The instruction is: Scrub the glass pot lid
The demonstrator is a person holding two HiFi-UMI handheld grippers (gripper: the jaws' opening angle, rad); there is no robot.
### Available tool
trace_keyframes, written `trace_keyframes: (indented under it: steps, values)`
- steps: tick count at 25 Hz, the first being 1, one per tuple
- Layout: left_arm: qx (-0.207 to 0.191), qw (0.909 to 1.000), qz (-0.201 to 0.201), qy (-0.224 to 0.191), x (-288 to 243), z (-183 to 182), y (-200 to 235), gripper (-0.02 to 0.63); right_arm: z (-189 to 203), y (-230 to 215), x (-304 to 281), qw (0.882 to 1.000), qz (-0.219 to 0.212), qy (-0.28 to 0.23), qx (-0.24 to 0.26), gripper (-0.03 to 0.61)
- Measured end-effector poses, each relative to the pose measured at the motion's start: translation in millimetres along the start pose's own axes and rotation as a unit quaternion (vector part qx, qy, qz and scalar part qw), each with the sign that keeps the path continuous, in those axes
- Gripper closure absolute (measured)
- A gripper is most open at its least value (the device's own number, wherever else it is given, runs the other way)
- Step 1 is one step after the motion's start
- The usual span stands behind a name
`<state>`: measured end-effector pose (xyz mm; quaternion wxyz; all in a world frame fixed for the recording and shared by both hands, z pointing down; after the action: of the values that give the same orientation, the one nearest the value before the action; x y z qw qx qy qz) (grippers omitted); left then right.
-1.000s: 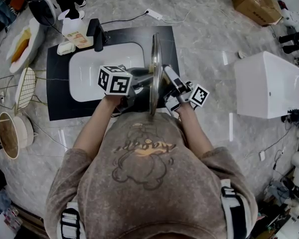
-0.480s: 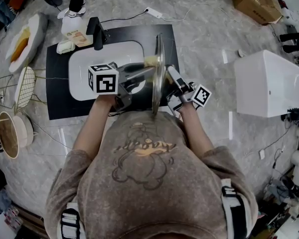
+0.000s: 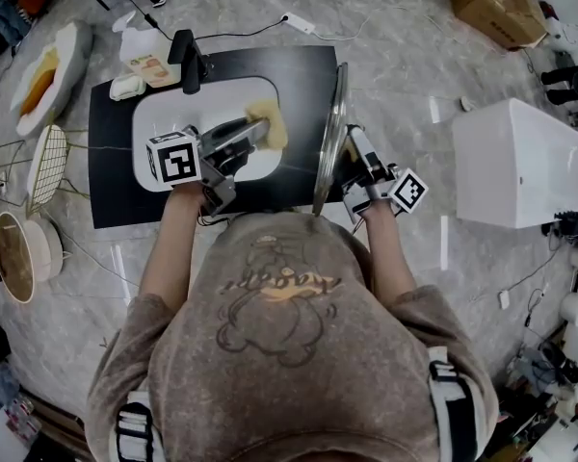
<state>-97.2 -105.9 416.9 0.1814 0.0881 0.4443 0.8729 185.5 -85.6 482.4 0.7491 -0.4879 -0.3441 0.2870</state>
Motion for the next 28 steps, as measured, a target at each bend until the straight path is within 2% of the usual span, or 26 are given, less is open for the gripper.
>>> trace_keyframes:
  steps: [5, 9, 11, 13, 17, 21, 28]
  values:
    - [0.018, 0.9996, -0.007, -0.020, 11, 2, 4, 0.551, -14, 1, 18, 0.999, 0.026, -0.005, 0.029, 0.402]
    - [0.018, 0.9996, -0.009, -0.019, 12, 4, 8, 0.551, -19, 0, 24, 0.997, 0.050, -0.009, 0.052, 0.402]
    - [0.010, 0.9997, -0.007, -0.019, 12, 3, 5, 0.551, -22, 5, 23, 0.994, 0.066, -0.002, 0.082, 0.402]
    - [0.004, 0.9997, -0.007, -0.023, 12, 1, 1, 0.551, -26, 11, 20, 0.987, 0.089, 0.018, 0.134, 0.402]
    - [-0.004, 0.9994, -0.009, -0.032, 14, -3, -4, 0.551, -29, 14, 10, 0.957, 0.159, 0.073, 0.229, 0.402]
    - [-0.010, 0.9990, -0.013, -0.042, 19, -8, -7, 0.551, -24, 16, -6, 0.926, 0.196, 0.125, 0.299, 0.402]
    - [-0.019, 0.9982, -0.023, -0.052, 28, -10, -11, 0.551, -4, 1, -38, 0.853, 0.246, 0.226, 0.402, 0.402]
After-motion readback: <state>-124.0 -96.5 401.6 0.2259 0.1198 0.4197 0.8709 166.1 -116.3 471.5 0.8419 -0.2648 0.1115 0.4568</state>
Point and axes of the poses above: the fingertips, and each gripper's own axes: x backward along the fingers, y to its left, z out of its underside, the point moved 7 cm from there along x, backward along the fingers, and after that the axes turned 2 degrees about x, right-handed, at the moved point
